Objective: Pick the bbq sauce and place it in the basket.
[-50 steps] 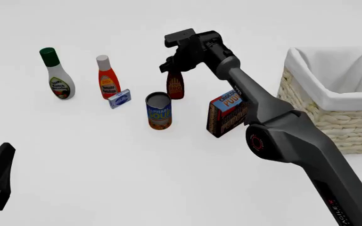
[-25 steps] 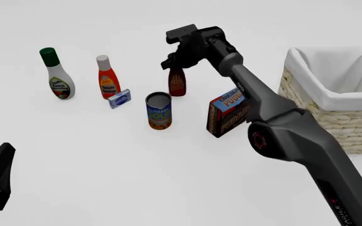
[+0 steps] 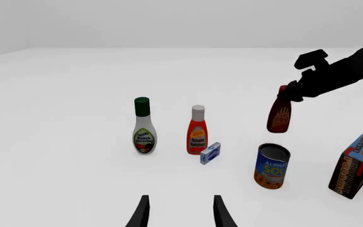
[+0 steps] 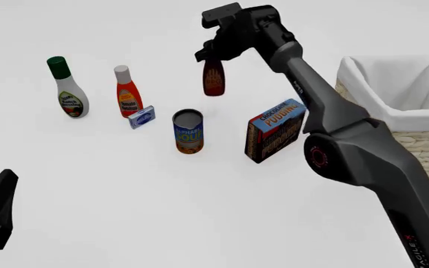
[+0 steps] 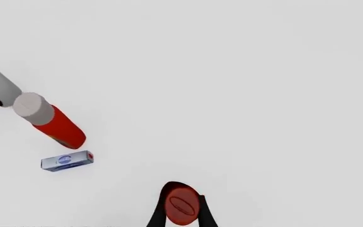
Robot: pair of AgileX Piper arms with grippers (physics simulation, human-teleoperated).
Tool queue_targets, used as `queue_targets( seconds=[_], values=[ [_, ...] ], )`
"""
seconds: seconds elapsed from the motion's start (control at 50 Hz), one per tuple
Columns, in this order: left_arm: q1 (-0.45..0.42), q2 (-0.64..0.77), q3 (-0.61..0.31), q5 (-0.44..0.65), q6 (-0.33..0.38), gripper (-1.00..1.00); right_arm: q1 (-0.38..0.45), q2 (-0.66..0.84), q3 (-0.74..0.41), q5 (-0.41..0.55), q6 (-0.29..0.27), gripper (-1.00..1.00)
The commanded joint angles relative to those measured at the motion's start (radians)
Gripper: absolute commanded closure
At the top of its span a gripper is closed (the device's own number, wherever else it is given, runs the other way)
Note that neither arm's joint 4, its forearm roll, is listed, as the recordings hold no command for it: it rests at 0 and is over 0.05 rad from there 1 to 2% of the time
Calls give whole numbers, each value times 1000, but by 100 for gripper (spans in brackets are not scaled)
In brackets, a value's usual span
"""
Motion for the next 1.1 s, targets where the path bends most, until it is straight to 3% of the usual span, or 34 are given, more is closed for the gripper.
queue_targets(
  seconds=[0.02,0.94,1.0,1.1],
  values=[
    [0,0,0,0,0,-100,-1,-55,-5,16,3,100],
    [0,0,0,0,0,-100,-17,-327,4,139,-44,100],
    [0,0,0,0,0,-100,-18,-366,48,130,-50,100],
    [0,0,0,0,0,-100,-23,-485,243,41,-54,100]
  ],
)
